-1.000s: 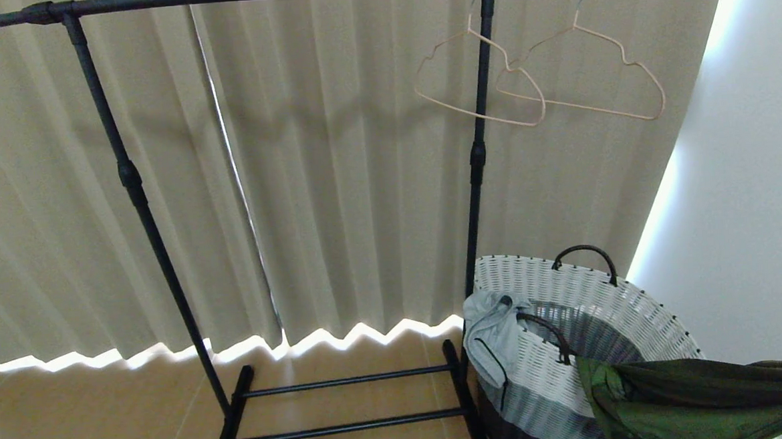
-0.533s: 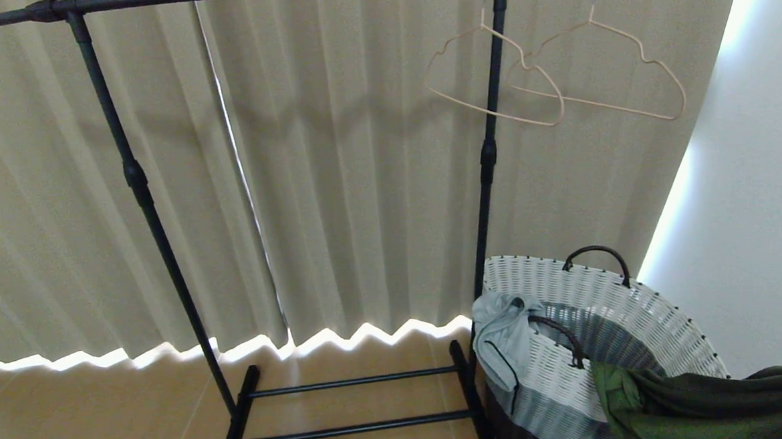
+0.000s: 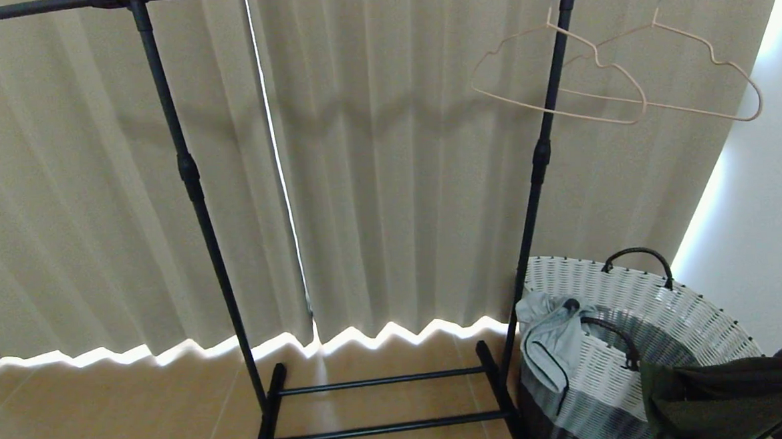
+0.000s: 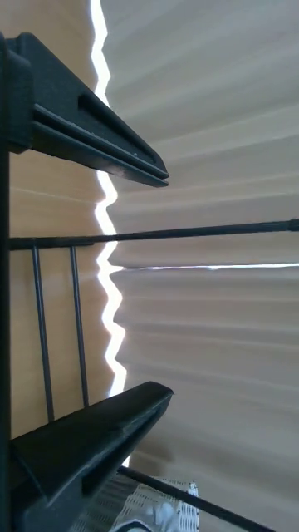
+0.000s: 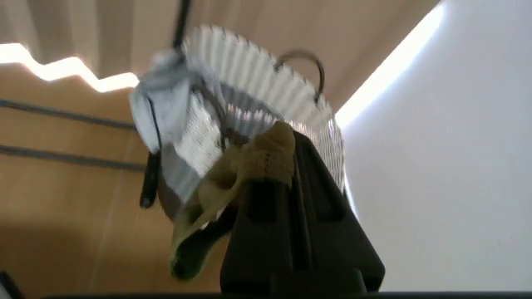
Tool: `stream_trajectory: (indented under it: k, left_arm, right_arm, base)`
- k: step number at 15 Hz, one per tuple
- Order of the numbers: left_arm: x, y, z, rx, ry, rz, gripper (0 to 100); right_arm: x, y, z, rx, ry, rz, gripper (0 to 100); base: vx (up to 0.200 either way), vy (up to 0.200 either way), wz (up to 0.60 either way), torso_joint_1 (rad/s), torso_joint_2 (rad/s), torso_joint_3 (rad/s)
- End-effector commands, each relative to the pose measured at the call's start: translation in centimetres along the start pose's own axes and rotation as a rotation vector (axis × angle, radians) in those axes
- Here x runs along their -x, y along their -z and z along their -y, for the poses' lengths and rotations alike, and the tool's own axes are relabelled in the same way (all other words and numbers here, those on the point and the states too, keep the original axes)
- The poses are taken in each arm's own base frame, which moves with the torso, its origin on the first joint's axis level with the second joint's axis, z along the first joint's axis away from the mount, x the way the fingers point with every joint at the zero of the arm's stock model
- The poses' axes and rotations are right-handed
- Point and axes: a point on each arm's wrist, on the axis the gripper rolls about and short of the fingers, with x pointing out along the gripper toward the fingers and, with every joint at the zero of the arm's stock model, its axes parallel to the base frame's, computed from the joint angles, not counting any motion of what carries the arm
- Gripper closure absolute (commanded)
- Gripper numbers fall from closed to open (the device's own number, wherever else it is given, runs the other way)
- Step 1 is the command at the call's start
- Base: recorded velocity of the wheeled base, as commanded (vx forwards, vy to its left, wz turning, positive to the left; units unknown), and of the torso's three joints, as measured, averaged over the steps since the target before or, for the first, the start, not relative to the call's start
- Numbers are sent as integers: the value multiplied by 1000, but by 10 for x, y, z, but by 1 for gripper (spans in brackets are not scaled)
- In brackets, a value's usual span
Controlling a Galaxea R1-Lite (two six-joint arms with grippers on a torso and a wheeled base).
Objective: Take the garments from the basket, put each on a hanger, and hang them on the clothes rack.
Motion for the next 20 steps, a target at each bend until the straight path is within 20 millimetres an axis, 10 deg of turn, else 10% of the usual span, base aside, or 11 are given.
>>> stream_trajectory:
  k: [1, 8, 12, 15, 20]
  left_arm:
    - [0, 0, 0, -3, 1, -3, 0]
    - [0, -2, 5, -147, 229, 42, 0]
    - [-7, -58, 5, -121, 394, 72, 0]
    - [-56, -120, 4, -104, 511, 25, 0]
    - [-145, -150, 40, -70, 767, -71, 0]
  right_arm:
    - [-11, -11, -1, 16, -62, -13, 100]
    - [-34, -47, -17, -13, -329, 67, 100]
    - [-33, -78, -27, -22, -447, 160, 100]
    - [-42, -124, -36, -117, -528, 229, 100]
    - [-47, -155, -40, -212, -568, 269, 100]
  base:
    - [0, 0, 0, 0, 0, 0]
    - [0, 0, 0, 0, 0, 0]
    - [0, 0, 0, 0, 0, 0]
    - [0, 0, 0, 0, 0, 0]
    - [0, 0, 0, 0, 0, 0]
